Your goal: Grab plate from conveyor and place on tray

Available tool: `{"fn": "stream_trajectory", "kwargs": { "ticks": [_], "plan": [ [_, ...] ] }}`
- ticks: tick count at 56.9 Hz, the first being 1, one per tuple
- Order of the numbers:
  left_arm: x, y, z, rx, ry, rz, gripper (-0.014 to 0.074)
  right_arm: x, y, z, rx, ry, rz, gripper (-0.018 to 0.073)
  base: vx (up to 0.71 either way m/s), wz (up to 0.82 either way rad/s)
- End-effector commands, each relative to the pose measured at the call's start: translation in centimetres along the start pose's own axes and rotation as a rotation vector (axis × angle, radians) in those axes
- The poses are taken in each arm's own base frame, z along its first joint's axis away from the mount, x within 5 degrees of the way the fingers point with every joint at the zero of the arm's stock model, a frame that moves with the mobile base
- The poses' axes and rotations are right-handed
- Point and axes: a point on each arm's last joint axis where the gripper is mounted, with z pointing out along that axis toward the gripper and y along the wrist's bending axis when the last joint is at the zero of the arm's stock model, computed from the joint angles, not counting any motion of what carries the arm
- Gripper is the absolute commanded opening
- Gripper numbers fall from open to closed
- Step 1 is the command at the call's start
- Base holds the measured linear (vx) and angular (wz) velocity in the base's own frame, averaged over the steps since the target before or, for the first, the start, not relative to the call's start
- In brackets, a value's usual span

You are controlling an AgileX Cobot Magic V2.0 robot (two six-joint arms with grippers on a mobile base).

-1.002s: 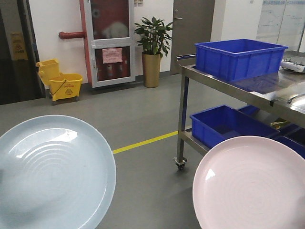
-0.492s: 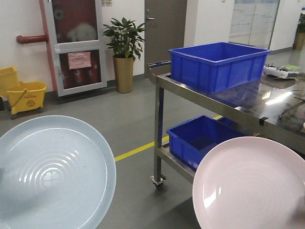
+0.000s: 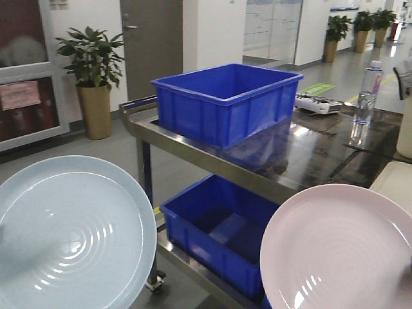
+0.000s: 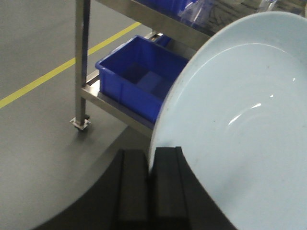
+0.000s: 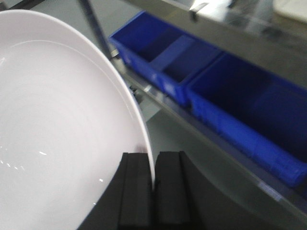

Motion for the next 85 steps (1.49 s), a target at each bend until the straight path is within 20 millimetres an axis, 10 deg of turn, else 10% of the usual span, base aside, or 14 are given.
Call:
{"fn": "stream_trajectory", "kwargs": {
  "ticks": [1, 85],
  "plan": [
    [-1.48, -0.48, -0.77, 0.027, -0.114, -0.019, -0.0006, -1.49, 0.17, -0.77, -0.001, -0.115, 0.004, -0.0009, 0.44, -0.53],
    [-1.48, -0.48, -0.77, 0.027, -0.114, -0.019, -0.0006, -1.49, 0.17, -0.77, -0.001, -0.115, 0.004, -0.0009, 0.3, -0.51]
  ]
}}
